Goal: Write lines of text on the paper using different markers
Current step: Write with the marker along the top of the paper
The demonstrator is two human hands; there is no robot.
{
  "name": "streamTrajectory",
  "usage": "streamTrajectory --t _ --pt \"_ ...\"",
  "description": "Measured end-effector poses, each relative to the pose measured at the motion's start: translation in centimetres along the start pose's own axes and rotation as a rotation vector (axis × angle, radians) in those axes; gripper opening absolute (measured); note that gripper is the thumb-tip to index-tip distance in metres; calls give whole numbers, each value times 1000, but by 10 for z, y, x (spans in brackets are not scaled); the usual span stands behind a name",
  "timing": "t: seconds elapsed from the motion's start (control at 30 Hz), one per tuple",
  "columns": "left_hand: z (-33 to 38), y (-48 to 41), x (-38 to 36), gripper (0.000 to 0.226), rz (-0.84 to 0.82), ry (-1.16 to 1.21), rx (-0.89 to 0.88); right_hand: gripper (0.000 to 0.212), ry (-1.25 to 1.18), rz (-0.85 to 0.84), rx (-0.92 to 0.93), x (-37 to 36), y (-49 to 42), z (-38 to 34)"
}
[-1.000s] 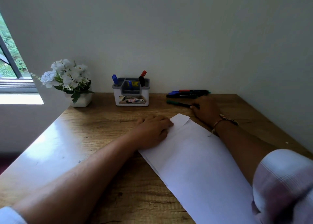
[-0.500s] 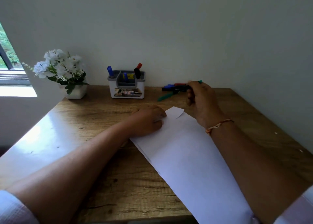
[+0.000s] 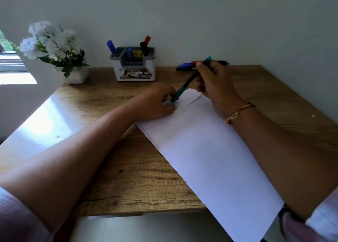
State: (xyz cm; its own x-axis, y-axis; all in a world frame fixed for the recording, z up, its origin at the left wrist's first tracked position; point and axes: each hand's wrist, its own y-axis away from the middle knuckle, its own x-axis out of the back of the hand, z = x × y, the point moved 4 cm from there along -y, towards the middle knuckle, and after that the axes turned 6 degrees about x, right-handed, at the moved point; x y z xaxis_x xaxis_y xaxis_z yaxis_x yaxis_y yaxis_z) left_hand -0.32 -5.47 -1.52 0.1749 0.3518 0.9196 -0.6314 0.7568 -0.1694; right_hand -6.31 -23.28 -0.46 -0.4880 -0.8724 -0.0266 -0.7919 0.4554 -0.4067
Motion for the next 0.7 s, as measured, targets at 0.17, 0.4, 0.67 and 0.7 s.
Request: streamTrajectory --t 0.17,0.4,0.67,0.7 --pt "3 0 5 28 72 61 -16 17 -14 -103 -64 -4 4 2" --pt "3 3 4 15 112 103 -15 20 227 -353 -41 -21 15 4" --pt "1 2 -1 18 107 124 3 22 185 -402 -117 -21 11 13" --pt "1 1 -1 17 100 130 3 20 163 -399 -135 -21 11 14"
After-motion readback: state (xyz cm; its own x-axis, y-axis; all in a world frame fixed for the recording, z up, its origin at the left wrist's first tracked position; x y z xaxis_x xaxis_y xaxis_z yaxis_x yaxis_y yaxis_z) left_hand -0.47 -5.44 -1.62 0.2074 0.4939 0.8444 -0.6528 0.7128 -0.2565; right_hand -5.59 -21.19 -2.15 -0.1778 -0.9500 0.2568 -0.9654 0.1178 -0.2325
